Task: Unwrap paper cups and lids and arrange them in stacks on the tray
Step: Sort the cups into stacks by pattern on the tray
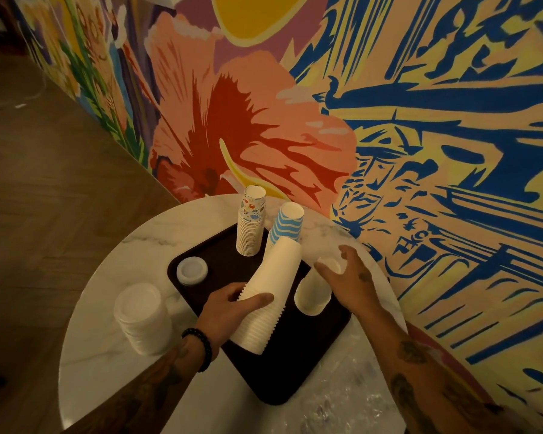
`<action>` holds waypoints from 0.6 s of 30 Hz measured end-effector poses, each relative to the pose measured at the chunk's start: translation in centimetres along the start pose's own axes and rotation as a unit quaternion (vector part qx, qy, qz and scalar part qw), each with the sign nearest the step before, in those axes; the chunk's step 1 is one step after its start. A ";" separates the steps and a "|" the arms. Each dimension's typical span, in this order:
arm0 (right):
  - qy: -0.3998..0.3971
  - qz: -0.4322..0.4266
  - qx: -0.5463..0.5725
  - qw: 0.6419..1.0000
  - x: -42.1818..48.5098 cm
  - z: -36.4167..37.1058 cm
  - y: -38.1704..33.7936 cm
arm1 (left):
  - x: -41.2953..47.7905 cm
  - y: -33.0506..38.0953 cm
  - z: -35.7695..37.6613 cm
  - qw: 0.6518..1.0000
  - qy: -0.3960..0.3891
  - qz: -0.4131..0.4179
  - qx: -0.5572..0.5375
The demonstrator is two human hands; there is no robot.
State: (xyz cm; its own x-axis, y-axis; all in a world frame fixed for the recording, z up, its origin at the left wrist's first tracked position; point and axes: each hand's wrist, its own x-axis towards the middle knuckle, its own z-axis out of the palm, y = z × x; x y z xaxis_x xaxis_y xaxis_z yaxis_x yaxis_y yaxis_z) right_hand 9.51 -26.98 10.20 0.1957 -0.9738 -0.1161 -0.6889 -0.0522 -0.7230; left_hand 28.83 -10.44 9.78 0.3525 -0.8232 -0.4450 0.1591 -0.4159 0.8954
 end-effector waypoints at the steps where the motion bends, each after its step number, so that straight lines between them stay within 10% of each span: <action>1: 0.030 -0.013 0.026 0.999 -0.3 -0.1 -0.5 | 0.0 0.1 0.2 1.000 0.003 0.003 -0.001; 8: -0.093 0.014 0.195 0.976 -2.4 -0.4 -4.7 | -0.5 0.7 1.9 0.996 0.001 0.072 0.048; 18: -0.051 0.030 0.238 0.969 -2.4 0.7 -4.3 | -0.2 0.4 1.9 0.981 -0.013 0.128 0.147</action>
State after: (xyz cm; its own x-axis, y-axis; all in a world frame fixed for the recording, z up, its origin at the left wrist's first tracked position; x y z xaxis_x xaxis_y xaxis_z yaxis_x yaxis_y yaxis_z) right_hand 12.51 -24.26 13.06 0.2498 -0.9436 -0.2174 -0.3057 0.1362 -0.9423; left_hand 27.04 -11.18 10.24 0.3215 -0.9232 -0.2107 -0.2049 -0.2850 0.9364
